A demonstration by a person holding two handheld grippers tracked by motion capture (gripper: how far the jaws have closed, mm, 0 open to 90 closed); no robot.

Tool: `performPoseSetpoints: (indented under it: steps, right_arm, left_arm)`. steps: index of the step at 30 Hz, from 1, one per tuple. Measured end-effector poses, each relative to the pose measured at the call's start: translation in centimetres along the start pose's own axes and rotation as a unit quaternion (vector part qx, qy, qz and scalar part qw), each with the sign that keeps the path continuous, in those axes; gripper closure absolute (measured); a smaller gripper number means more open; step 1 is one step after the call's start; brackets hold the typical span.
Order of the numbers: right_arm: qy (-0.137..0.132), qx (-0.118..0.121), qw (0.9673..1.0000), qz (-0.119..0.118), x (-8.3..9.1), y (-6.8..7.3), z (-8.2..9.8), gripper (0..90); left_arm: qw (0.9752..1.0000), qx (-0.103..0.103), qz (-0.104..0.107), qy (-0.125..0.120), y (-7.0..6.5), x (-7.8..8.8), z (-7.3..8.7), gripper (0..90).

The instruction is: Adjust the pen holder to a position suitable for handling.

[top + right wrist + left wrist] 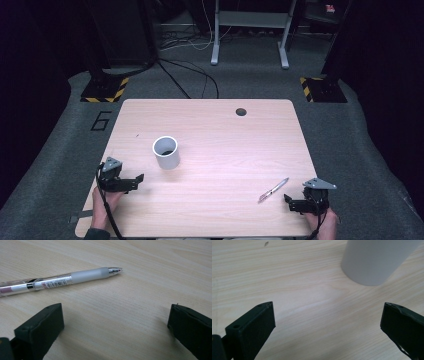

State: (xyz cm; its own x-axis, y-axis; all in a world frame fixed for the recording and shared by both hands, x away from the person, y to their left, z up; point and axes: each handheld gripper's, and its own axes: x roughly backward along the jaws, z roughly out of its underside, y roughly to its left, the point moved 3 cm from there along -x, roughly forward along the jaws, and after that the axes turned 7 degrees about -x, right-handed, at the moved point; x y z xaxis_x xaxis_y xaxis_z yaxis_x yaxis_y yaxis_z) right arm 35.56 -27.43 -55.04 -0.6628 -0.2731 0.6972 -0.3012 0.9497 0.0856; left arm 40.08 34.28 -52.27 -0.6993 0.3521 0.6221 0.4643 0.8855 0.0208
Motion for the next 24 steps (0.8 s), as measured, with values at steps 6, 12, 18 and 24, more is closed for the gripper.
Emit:
performPoseSetpoints:
  steps: [6, 12, 18, 24]
  right_arm:
    - [0.001, -0.001, 1.0000, 0.000, 0.0, 0.0, 0.0, 0.0]
    - [0.002, 0.000, 1.0000, -0.001, 0.0, 0.0, 0.0, 0.0]
    - [0.002, -0.002, 1.0000, -0.001, 0.0, 0.0, 0.0, 0.0]
    - [0.002, -0.002, 1.0000, -0.001, 0.0, 0.0, 0.0, 0.0]
  left_arm:
    - [0.9998, -0.006, 0.015, -0.014, -1.0, -0.3, -1.6, 0.0]
    - [0.9990, -0.024, 0.030, -0.023, -2.2, -0.8, -3.6, 0.0]
    - [0.9980, -0.039, 0.039, -0.032, -3.1, -1.5, -5.5, 0.0]
    - [0.9975, -0.044, 0.049, -0.027, -3.7, -2.4, -6.6, 0.0]
